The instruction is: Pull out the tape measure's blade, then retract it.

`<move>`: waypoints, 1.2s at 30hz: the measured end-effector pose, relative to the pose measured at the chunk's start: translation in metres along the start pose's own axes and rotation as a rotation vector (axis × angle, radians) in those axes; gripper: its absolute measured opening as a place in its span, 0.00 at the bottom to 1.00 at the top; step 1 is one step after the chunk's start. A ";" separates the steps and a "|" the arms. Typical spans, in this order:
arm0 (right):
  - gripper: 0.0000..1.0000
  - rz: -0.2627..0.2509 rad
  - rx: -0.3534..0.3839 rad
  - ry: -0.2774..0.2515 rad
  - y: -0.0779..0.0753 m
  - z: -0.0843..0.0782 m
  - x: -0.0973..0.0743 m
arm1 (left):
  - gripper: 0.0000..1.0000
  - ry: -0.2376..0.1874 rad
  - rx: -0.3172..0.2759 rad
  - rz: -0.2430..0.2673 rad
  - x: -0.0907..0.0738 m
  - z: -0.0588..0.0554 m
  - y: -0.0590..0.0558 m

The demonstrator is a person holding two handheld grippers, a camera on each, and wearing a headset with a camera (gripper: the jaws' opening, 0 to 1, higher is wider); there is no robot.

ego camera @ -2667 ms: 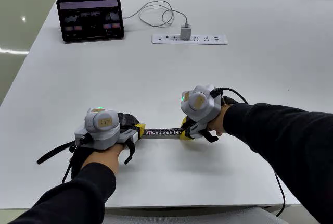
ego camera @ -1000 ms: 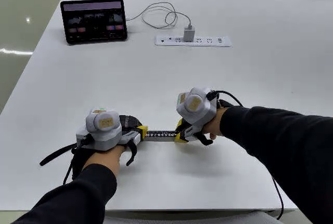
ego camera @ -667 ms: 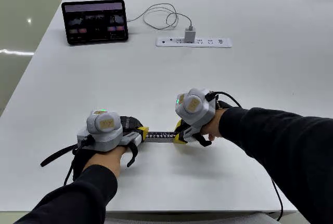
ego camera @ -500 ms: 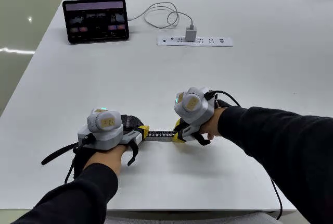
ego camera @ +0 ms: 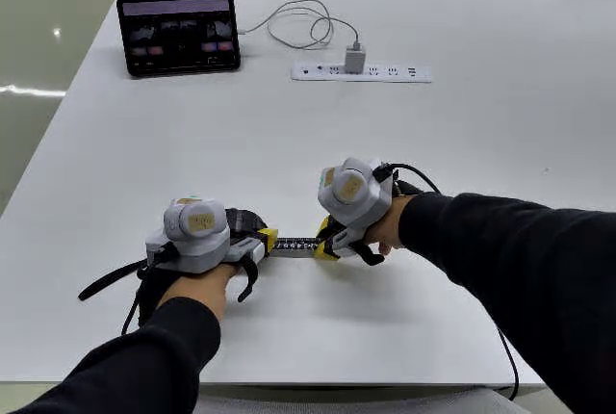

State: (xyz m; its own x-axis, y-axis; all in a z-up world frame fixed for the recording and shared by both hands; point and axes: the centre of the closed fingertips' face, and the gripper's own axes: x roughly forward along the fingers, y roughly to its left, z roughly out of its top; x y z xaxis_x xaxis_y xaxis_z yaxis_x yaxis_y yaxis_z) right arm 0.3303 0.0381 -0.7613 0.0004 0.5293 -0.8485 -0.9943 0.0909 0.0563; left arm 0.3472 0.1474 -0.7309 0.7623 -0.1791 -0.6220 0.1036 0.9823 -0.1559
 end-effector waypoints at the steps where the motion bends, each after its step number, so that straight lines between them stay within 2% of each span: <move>1: 0.11 0.002 0.007 -0.004 0.000 0.001 0.000 | 0.61 0.000 0.000 0.000 0.000 0.000 0.000; 36: 0.11 0.006 0.004 -0.048 0.002 0.016 0.009 | 0.61 0.003 -0.002 -0.003 0.000 0.000 0.000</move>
State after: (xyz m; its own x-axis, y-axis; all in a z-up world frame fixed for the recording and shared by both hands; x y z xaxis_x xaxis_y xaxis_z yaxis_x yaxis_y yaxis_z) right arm 0.3304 0.0569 -0.7606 0.0001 0.5695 -0.8220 -0.9939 0.0909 0.0629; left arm 0.3471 0.1471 -0.7313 0.7598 -0.1821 -0.6242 0.1043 0.9817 -0.1594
